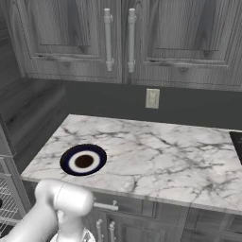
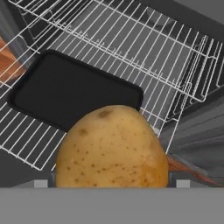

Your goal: Place the potato on the bottom rack of the oven.

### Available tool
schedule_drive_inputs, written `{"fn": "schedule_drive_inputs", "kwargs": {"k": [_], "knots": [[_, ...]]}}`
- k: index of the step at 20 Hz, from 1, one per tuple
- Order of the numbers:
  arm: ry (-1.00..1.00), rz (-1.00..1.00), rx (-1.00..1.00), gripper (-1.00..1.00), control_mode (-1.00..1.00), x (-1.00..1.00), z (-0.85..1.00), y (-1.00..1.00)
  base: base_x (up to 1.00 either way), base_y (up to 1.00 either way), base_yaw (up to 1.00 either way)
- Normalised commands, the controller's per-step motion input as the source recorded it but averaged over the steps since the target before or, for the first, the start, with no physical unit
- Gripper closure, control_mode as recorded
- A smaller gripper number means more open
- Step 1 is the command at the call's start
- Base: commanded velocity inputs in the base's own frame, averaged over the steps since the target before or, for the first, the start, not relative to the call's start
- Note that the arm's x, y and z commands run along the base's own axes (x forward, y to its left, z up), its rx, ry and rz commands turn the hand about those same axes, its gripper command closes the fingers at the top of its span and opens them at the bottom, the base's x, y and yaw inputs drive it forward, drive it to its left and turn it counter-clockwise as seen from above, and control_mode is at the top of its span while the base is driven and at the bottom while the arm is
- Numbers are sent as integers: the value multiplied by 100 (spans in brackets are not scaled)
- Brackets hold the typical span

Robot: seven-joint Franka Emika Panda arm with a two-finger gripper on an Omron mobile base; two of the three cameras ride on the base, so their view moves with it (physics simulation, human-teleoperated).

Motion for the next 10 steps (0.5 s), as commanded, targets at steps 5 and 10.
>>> {"fn": "schedule_drive_inputs", "kwargs": {"k": [5, 10], "knots": [[2, 0, -1, 100, -100, 30, -78, 81, 0, 0, 0], [0, 0, -4, 100, -100, 2, -21, 68, 0, 0, 0]]}}
